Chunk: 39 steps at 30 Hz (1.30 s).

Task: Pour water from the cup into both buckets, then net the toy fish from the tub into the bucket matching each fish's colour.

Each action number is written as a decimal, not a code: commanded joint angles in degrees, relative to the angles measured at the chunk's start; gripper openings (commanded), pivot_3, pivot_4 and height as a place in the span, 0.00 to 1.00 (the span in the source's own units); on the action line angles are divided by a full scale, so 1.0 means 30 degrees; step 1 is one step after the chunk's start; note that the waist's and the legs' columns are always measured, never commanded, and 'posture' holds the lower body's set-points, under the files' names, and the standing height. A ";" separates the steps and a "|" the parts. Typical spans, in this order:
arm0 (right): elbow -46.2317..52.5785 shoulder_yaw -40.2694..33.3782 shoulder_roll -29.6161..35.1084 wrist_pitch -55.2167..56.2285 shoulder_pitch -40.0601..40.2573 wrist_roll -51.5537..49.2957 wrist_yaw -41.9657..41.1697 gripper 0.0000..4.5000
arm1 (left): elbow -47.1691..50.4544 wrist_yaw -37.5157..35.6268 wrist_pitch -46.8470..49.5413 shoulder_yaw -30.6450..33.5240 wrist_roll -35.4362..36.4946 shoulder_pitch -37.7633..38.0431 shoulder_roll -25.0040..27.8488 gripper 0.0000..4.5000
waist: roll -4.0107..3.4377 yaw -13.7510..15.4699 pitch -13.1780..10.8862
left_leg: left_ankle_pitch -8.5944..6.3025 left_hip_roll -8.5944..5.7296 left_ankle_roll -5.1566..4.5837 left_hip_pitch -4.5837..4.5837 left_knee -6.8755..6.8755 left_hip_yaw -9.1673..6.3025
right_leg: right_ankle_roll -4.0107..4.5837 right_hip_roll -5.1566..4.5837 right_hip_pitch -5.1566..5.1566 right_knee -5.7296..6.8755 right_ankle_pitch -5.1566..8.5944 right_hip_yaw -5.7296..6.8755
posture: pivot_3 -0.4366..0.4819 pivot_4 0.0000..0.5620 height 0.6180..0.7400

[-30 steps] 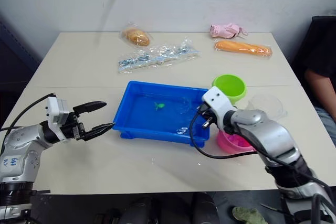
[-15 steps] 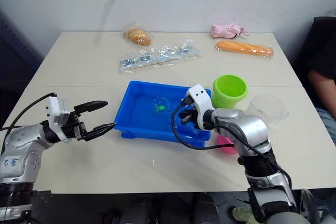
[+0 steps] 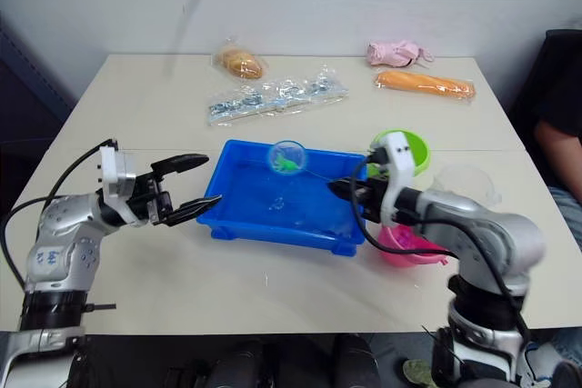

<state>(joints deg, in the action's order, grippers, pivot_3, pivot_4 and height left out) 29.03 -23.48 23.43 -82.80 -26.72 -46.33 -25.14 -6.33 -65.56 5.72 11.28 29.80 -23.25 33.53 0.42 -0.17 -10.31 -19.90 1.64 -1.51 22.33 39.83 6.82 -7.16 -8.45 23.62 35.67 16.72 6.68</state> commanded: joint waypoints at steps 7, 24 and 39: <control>0.2488 -0.3536 0.1418 0.0293 0.2047 -0.3266 0.0115 0.00 | -0.0717 -0.0386 -0.0032 -0.0898 0.0019 -0.1823 -0.0700 0.99 | 0.0001 -0.0015 0.0000 | 0.0000 0.0006 0.0003 -0.0011 -0.0011 0.0006 | 0.0000 0.0030 -0.0004 -0.0010 0.0000 -0.0010 | 0.48 0.27 1.00; -0.0489 -0.6334 0.8848 0.5119 0.5799 -0.0667 -0.0383 0.00 | 0.2143 0.2108 0.2194 -0.2609 -0.0051 -0.2703 -0.2343 0.99 | 0.0004 0.0075 -0.0002 | 0.0002 0.0001 -0.0004 -0.0026 0.0006 -0.0001 | -0.0014 0.0017 -0.0039 -0.0027 -0.0008 -0.0027 | 0.48 0.27 1.00; -0.1851 -0.0035 0.9950 1.3977 0.6728 0.7377 -0.0566 0.00 | 0.2719 0.2314 0.2817 -0.2732 0.0124 -0.2758 -0.2559 0.99 | 0.0005 0.0163 -0.0002 | 0.0009 0.0002 0.0007 -0.0034 0.0019 0.0010 | -0.0024 0.0031 -0.0044 -0.0031 -0.0013 -0.0033 | 0.48 0.27 1.00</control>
<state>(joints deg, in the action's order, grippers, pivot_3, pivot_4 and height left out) 23.66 -23.82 52.08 -44.60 -6.88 -27.40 -26.47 -0.64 -58.78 14.11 2.87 29.19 -30.91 25.84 0.43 0.32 -10.32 -19.87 1.65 -1.49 22.23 39.89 6.85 -7.23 -8.35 23.49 35.57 16.68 6.59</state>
